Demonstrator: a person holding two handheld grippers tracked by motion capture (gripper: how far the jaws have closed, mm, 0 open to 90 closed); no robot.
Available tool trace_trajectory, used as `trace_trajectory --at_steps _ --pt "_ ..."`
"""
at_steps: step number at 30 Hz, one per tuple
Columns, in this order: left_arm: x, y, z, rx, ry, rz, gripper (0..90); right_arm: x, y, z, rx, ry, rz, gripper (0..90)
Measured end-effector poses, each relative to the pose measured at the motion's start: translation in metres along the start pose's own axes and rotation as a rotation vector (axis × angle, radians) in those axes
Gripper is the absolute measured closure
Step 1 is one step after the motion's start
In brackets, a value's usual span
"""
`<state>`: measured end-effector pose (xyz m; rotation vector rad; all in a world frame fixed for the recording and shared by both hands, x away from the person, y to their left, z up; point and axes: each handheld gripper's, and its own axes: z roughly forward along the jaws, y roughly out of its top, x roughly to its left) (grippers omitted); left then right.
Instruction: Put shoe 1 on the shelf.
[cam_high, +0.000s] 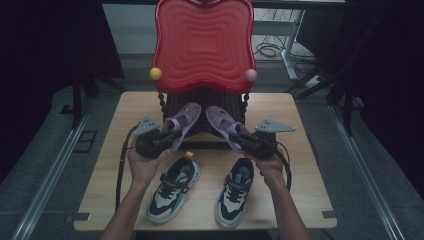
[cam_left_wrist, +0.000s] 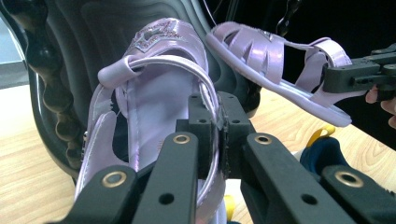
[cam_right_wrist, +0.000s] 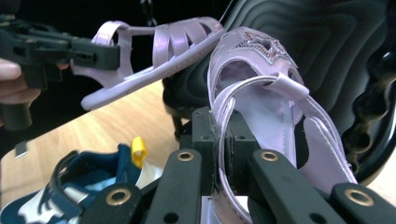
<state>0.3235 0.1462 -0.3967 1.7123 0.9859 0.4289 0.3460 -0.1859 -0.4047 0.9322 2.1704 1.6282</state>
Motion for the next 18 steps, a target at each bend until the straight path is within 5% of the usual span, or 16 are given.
trace_trajectory --at_steps 18 --pt "0.004 0.003 0.021 -0.033 0.032 -0.017 86.0 -0.006 0.007 0.012 -0.052 -0.069 0.046 84.6"
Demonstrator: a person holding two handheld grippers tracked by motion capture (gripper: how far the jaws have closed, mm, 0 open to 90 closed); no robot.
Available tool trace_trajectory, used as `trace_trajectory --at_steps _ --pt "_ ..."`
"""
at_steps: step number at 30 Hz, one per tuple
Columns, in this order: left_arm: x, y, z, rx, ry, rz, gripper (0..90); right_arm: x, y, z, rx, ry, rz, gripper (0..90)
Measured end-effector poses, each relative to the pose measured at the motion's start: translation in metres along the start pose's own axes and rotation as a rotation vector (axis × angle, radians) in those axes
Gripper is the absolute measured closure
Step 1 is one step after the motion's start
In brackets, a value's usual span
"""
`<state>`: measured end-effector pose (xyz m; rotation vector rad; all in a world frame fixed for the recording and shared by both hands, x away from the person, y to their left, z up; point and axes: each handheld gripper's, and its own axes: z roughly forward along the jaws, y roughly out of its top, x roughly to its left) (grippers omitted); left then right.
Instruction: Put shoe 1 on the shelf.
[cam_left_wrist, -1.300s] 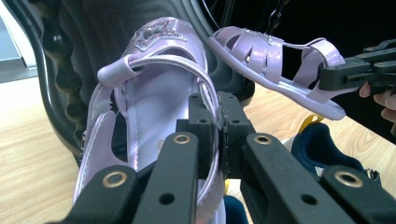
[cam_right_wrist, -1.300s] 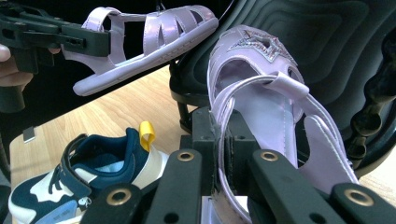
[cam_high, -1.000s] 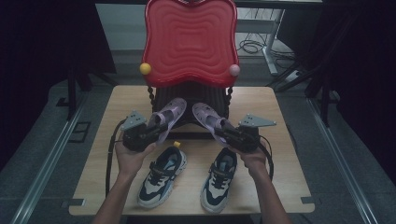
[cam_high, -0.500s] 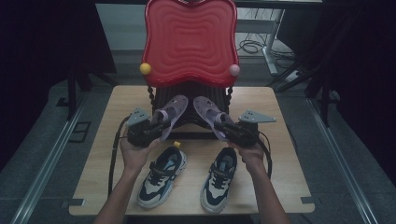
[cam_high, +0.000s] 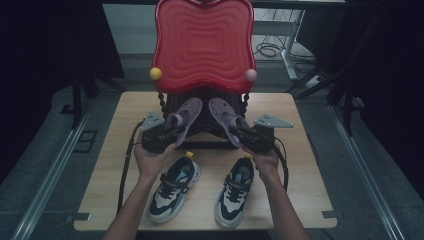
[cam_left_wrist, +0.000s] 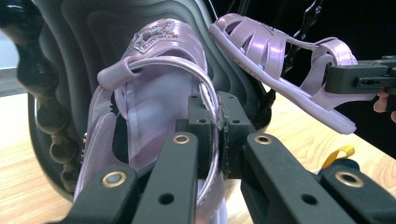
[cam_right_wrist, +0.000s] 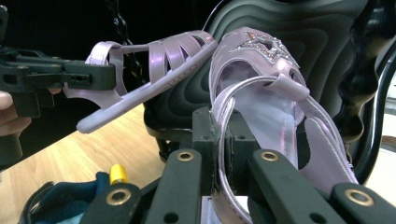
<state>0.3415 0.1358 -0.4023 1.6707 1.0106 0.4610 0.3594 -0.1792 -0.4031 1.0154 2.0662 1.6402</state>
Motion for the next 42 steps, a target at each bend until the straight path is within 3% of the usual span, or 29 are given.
trace_trajectory --at_steps 7,12,15,21,29,33,42 --pt "0.006 0.001 0.007 -0.008 0.018 -0.008 86.0 -0.001 0.003 0.009 -0.001 -0.011 0.005 84.6" --pt "0.007 0.006 0.011 -0.002 0.028 0.020 85.8 0.000 0.004 0.016 0.007 -0.029 -0.016 84.7" --pt "0.007 0.009 0.015 0.001 0.026 0.028 85.8 0.000 0.003 0.019 0.006 -0.024 -0.006 84.7" --pt "0.007 0.012 0.024 -0.006 0.027 0.033 85.8 0.002 0.005 0.029 0.024 -0.058 -0.030 84.7" --pt "0.012 0.014 0.032 -0.016 0.050 0.032 85.8 0.003 0.009 0.036 0.011 -0.070 -0.021 84.6" --pt "0.011 0.018 0.036 -0.032 0.075 0.059 85.9 0.005 0.012 0.041 -0.003 -0.090 -0.021 84.7" --pt "0.017 0.020 0.045 -0.039 0.084 0.063 85.8 0.004 0.015 0.051 -0.022 -0.116 -0.026 84.6"
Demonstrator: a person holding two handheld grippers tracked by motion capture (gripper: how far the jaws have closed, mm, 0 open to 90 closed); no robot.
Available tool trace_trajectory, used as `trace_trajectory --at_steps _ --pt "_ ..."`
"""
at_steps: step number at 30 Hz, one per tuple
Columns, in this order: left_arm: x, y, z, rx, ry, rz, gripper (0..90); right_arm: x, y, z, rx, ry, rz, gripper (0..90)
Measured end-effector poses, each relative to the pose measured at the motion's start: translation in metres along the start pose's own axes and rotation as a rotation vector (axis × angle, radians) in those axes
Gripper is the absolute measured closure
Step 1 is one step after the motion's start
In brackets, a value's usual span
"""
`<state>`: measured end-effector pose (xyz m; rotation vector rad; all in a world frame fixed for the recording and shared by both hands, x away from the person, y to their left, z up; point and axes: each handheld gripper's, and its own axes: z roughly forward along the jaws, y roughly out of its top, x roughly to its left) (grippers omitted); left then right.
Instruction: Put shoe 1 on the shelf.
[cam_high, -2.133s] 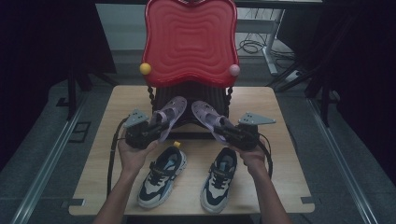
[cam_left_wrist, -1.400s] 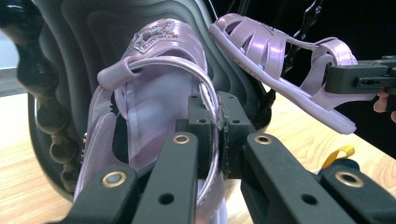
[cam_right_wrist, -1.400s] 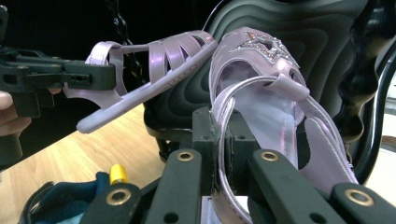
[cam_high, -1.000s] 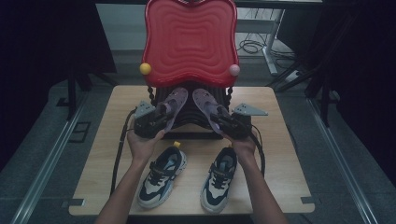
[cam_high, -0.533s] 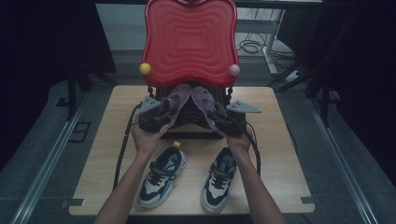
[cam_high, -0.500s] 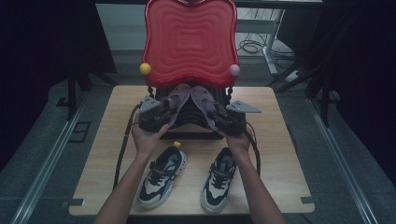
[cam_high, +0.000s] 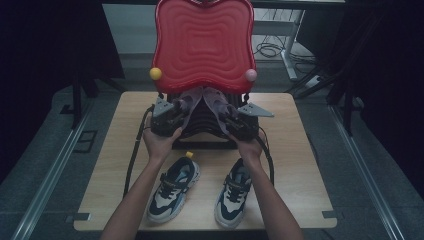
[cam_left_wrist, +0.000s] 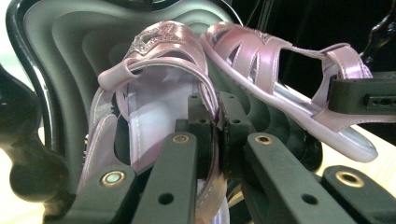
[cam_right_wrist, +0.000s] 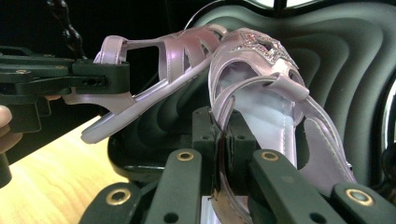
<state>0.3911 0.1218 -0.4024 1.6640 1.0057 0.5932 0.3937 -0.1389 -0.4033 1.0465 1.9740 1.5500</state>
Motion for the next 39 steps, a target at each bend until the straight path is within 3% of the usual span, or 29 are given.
trace_trajectory --at_steps 20,25,29,33,36,39 --pt "0.000 0.001 0.017 -0.035 0.028 0.014 85.8 0.004 0.001 0.025 -0.043 -0.077 -0.057 84.8" --pt "-0.001 -0.001 0.020 -0.039 0.042 0.040 85.6 0.004 0.000 0.031 -0.049 -0.083 -0.056 84.8" --pt "0.002 -0.004 0.026 -0.029 0.040 0.028 85.5 0.004 -0.001 0.036 -0.033 -0.091 -0.059 84.8" --pt "-0.001 -0.006 0.029 -0.032 0.037 0.064 85.1 0.003 -0.003 0.039 -0.028 -0.109 -0.067 84.7" --pt "-0.004 -0.010 0.034 -0.006 0.026 0.082 84.5 0.003 -0.005 0.039 -0.017 -0.119 -0.069 84.2" --pt "-0.006 -0.013 0.037 0.011 0.025 0.084 82.5 0.003 -0.009 0.042 0.030 -0.118 -0.067 83.6"
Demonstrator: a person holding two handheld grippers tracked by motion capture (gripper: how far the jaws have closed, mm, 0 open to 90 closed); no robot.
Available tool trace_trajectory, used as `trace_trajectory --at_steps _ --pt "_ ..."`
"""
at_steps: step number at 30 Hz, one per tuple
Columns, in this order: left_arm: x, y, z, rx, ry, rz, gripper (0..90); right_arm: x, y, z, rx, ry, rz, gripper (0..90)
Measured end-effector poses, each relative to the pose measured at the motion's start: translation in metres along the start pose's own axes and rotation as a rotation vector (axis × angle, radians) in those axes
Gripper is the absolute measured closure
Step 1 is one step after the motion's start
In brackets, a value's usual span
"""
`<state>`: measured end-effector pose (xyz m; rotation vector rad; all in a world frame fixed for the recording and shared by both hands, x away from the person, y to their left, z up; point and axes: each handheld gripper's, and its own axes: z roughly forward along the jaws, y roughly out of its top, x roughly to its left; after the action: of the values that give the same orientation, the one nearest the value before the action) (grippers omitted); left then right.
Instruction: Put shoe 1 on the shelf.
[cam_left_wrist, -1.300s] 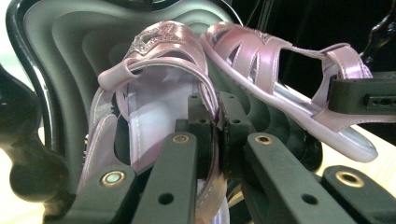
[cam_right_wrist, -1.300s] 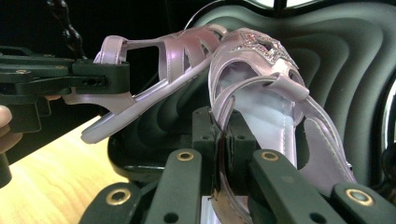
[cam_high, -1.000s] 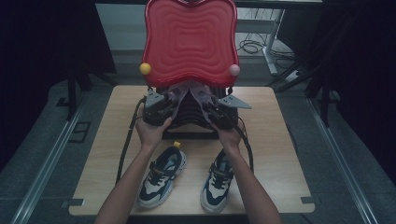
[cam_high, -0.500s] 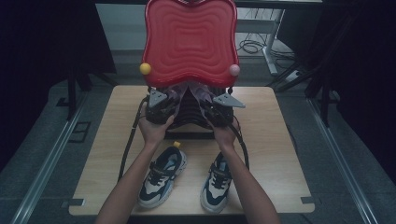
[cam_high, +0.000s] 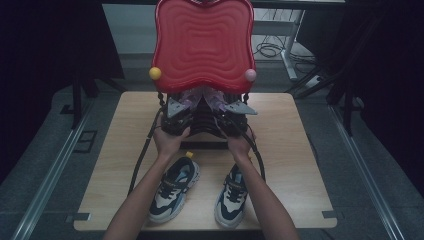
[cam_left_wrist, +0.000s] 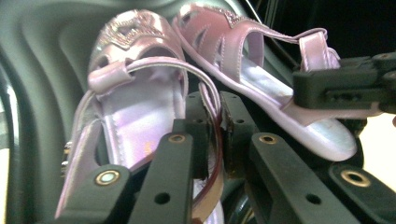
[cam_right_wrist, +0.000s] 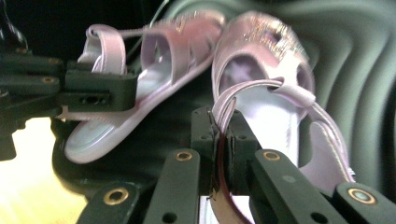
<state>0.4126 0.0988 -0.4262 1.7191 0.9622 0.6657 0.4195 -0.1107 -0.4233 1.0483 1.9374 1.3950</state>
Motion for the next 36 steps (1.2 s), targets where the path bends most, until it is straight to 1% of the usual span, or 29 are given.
trace_trajectory --at_steps 1,3,6,8,11,13,15,18,21,22,23,24,30,33,34,35,36 --pt "-0.001 -0.001 0.001 0.005 -0.002 -0.001 81.4 -0.001 -0.001 0.001 0.012 0.008 0.003 83.6" --pt "-0.001 -0.003 0.001 0.010 -0.010 -0.001 78.8 0.000 -0.004 0.003 0.035 0.007 -0.003 83.3" --pt "-0.001 -0.004 0.003 0.029 -0.019 0.006 73.8 0.002 -0.003 0.003 0.039 -0.003 -0.008 82.6" --pt "0.001 -0.005 0.003 0.046 -0.035 -0.010 71.2 0.002 -0.004 0.004 0.048 0.005 -0.005 81.9" --pt "0.002 -0.006 0.003 0.060 -0.048 -0.018 67.2 0.001 -0.006 0.006 0.084 0.010 -0.003 77.0" --pt "0.003 -0.005 0.002 0.063 -0.056 -0.023 63.3 0.000 -0.008 0.006 0.079 0.019 0.012 75.3" --pt "0.003 -0.005 0.002 0.066 -0.067 -0.030 58.3 -0.001 -0.007 0.005 0.088 0.022 0.016 71.3" --pt "0.005 -0.004 0.000 0.066 -0.077 -0.039 52.0 0.000 -0.007 0.004 0.092 0.025 0.026 61.7" --pt "0.005 -0.002 -0.003 0.049 -0.079 -0.049 47.4 0.000 -0.005 0.000 0.076 0.028 0.036 57.5" --pt "0.006 -0.002 -0.004 0.044 -0.079 -0.054 45.8 0.000 -0.004 -0.001 0.070 0.029 0.036 56.9" --pt "0.006 -0.001 -0.006 0.040 -0.084 -0.058 44.7 0.000 -0.003 -0.003 0.061 0.030 0.046 56.9" --pt "0.006 0.000 -0.007 0.037 -0.085 -0.061 43.8 0.000 -0.002 -0.005 0.057 0.039 0.051 56.8" --pt "0.003 0.004 -0.018 0.038 -0.086 -0.062 42.2 0.002 0.003 -0.014 0.041 0.058 0.050 55.9" --pt "0.003 0.003 -0.022 0.045 -0.079 -0.072 41.7 0.002 0.004 -0.017 0.038 0.071 0.043 55.9" --pt "0.004 0.003 -0.024 0.047 -0.084 -0.074 41.6 0.003 0.004 -0.019 0.036 0.068 0.046 55.9" --pt "0.005 0.002 -0.026 0.050 -0.084 -0.067 41.5 0.002 0.004 -0.020 0.035 0.072 0.044 55.9" --pt "0.005 0.002 -0.028 0.043 -0.086 -0.068 41.5 0.002 0.004 -0.022 0.033 0.074 0.045 55.9"
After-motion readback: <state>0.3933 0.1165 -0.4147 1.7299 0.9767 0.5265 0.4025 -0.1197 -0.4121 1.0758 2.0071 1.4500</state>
